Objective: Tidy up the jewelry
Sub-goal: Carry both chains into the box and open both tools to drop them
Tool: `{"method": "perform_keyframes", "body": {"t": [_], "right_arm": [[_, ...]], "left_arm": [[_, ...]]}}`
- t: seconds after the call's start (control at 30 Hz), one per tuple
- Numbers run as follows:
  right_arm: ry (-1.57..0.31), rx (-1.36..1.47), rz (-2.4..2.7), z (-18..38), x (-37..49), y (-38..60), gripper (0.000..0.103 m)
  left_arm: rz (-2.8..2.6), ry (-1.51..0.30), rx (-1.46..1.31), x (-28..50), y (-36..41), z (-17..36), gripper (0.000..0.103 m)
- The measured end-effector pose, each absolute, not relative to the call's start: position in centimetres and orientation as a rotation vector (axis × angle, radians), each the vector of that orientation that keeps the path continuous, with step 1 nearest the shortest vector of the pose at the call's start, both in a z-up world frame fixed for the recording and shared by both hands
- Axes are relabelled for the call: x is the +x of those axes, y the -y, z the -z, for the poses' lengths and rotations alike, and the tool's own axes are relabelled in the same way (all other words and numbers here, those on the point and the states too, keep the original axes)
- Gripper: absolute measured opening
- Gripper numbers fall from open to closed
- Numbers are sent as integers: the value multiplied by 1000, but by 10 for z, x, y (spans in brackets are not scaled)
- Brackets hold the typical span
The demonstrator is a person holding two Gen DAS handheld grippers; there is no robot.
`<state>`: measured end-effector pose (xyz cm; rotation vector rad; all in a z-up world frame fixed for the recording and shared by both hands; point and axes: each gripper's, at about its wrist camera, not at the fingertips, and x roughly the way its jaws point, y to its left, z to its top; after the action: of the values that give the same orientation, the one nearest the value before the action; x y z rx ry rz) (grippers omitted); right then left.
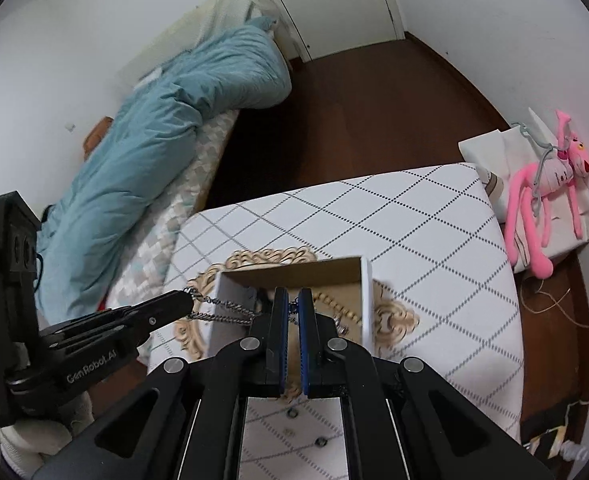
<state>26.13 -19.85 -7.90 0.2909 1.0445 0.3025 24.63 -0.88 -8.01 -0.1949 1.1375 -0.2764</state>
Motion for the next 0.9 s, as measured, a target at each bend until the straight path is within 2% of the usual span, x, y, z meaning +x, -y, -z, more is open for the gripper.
{"method": "perform_keyframes", "body": {"t": [0.27,0.37,0.4,0.43,0.5,0.57,0.6,0.63,0.67,0.7,0.73,0.77,0.9], "right_arm": [[-1190,211,-317,121,311,187,5],[-1226,176,-291,133,317,185,10],[-1233,174,-286,135,319,186,18],[-1233,168,-282,135,319,186,30],[-1227,140,-266,136,317,185,41],[-1215,106,-242,136,313,185,43],[-1206,90,-226,135,309,185,49],[-1200,78,-209,135,306,186,61],[-1191,54,-180,136,302,187,68],[-1181,34,-159,137,298,187,81],[-1173,13,-137,139,294,186,87],[-1170,-3,-115,140,290,186,95],[-1181,-38,-60,155,273,187,100]], "left_arm": [[209,-1233,-166,276,15,103,7],[146,-1240,-143,280,11,107,13],[130,-1233,-136,280,8,108,25],[99,-1230,-125,280,5,110,45],[59,-1199,-112,276,-1,110,68],[23,-1178,-91,273,-6,111,72],[14,-1168,-85,272,-7,111,72],[3,-1158,-82,269,-10,113,75],[-11,-1150,-78,267,-12,114,79],[-23,-1143,-74,264,-13,116,88],[-30,-1135,-73,260,-15,117,98],[-37,-1130,-63,257,-15,120,102],[-68,-1139,-19,246,-14,131,103]]}}
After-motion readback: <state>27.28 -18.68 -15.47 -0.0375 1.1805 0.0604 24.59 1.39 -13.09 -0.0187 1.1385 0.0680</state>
